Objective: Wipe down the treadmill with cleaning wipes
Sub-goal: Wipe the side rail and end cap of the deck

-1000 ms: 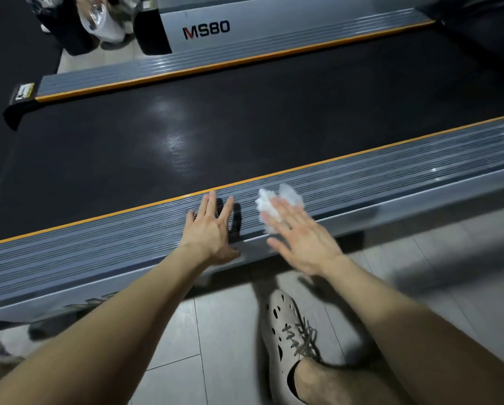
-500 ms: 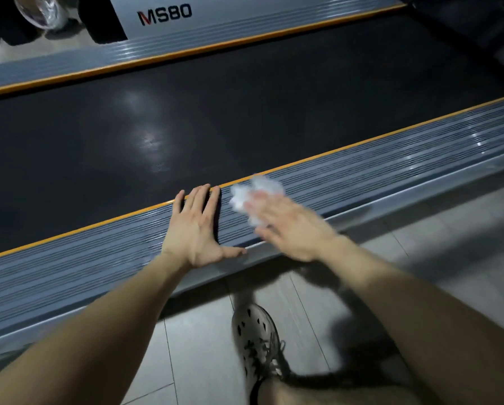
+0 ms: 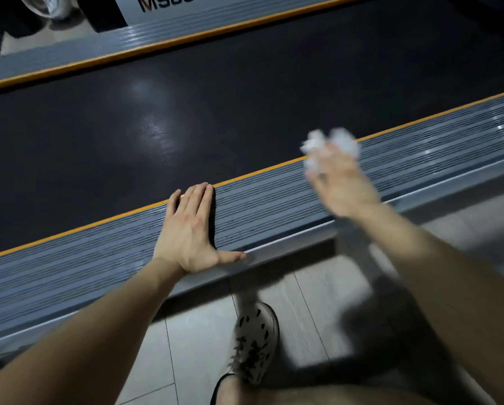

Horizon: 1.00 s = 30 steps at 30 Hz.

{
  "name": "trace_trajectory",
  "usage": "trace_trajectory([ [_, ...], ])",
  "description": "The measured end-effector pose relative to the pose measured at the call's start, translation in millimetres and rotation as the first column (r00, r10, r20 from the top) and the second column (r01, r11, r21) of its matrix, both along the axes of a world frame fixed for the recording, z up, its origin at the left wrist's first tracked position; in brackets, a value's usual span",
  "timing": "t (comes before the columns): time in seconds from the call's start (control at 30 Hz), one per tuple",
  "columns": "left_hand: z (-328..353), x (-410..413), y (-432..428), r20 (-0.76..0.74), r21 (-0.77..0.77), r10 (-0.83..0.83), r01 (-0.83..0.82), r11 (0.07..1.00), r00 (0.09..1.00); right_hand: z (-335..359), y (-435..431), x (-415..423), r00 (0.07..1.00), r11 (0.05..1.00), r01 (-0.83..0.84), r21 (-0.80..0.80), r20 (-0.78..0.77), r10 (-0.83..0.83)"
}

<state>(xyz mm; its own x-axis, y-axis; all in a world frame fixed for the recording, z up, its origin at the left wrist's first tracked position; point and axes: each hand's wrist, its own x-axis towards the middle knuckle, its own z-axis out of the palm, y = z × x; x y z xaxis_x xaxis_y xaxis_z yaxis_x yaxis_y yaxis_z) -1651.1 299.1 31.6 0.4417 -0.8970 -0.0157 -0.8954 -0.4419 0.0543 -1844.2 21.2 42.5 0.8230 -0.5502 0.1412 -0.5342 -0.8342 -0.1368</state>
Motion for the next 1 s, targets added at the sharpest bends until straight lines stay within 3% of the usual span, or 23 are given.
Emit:
trace_trajectory([
  [0.07, -1.2, 1.2, 0.8, 0.006, 0.002, -0.002, 0.002, 1.000, 1.000, 7.1, -35.4, -22.7, 0.941, 0.926, 0.336, 0.172, -0.094, -0.325],
  [0.1, -1.6, 1.3, 0.9, 0.006, 0.004, -0.005, 0.005, 1.000, 1.000, 7.9, -27.7, -22.0, 0.930, 0.904, 0.368, 0.215, -0.084, -0.359],
  [0.13, -2.0, 0.9, 0.5, 0.005, 0.005, -0.008, 0.008, 1.000, 1.000, 7.3, -5.5, -15.4, 0.961, 0.939, 0.275, 0.205, -0.039, -0.273],
  [0.2, -2.2, 0.3, 0.5, 0.000, -0.001, -0.011, 0.011, 1.000, 1.000, 5.3, 58.6, -6.6, 0.983, 0.971, -0.179, 0.158, 0.058, 0.171],
  [0.23, -2.5, 0.2, 0.7, -0.005, -0.008, -0.016, 0.016, 1.000, 1.000, 2.7, 87.3, -7.8, 0.918, 0.904, -0.396, 0.161, 0.041, 0.395],
  [0.3, -2.3, 0.1, 0.1, -0.012, -0.016, -0.026, 0.025, 1.000, 1.000, 9.2, 104.0, -17.3, 0.822, 0.817, -0.564, 0.118, -0.017, 0.570],
  [0.37, -0.4, 0.5, 0.6, -0.013, -0.007, -0.028, 0.028, 1.000, 1.000, 6.8, 64.2, -33.1, 0.902, 0.901, -0.432, 0.048, 0.041, 0.430],
  [0.43, -0.8, 2.0, 1.1, -0.009, -0.015, -0.027, 0.027, 1.000, 1.000, -0.3, 8.6, -59.5, 0.999, 1.000, -0.002, 0.014, 0.051, 0.001],
  [0.5, -1.9, 3.0, 1.5, -0.003, -0.014, -0.034, 0.034, 0.999, 0.999, -6.1, -17.6, -75.1, 0.946, 0.944, 0.322, 0.073, 0.006, -0.324],
  [0.53, -1.8, 2.5, 2.2, 0.001, -0.013, -0.035, 0.035, 0.999, 0.999, -8.2, -8.8, -71.7, 0.928, 0.926, 0.369, 0.086, 0.017, -0.371],
  [0.57, -1.8, 1.9, 2.6, 0.005, -0.013, -0.033, 0.033, 0.999, 0.999, -10.1, 11.2, -64.6, 0.944, 0.944, 0.321, 0.072, 0.052, -0.325],
  [0.63, -2.1, 1.3, 1.9, 0.012, -0.013, -0.033, 0.033, 0.999, 0.999, -9.6, 66.2, -52.3, 0.986, 0.997, -0.043, 0.064, 0.166, 0.032],
  [0.7, -1.8, 1.0, 0.5, 0.019, -0.022, -0.030, 0.031, 0.999, 0.999, -8.8, 112.3, -51.7, 0.913, 0.910, -0.406, 0.080, 0.082, 0.400],
  [0.77, -2.3, -1.0, 0.0, 0.021, -0.033, -0.025, 0.026, 0.999, 0.999, -6.1, 107.3, -60.7, 0.882, 0.880, -0.470, 0.065, 0.037, 0.469],
  [0.8, -2.6, -0.8, 0.4, 0.018, -0.033, -0.026, 0.026, 0.999, 0.999, -9.2, 90.7, -66.9, 0.918, 0.916, -0.396, 0.060, 0.055, 0.393],
  [0.87, -2.3, 0.3, 0.7, 0.001, -0.032, -0.032, 0.032, 0.999, 0.999, -13.6, 46.3, -85.6, 0.995, 0.996, -0.075, 0.041, 0.073, 0.071],
  [0.93, -2.0, -0.9, 0.7, -0.015, -0.033, -0.034, 0.033, 0.999, 0.999, -8.4, 6.5, -109.8, 0.955, 0.953, 0.285, 0.100, 0.059, -0.291],
  [1.0, -1.1, -1.3, 0.4, -0.008, -0.025, -0.033, 0.033, 0.999, 0.999, -4.2, 1.8, -109.2, 0.881, 0.872, 0.457, 0.175, 0.045, -0.470],
])
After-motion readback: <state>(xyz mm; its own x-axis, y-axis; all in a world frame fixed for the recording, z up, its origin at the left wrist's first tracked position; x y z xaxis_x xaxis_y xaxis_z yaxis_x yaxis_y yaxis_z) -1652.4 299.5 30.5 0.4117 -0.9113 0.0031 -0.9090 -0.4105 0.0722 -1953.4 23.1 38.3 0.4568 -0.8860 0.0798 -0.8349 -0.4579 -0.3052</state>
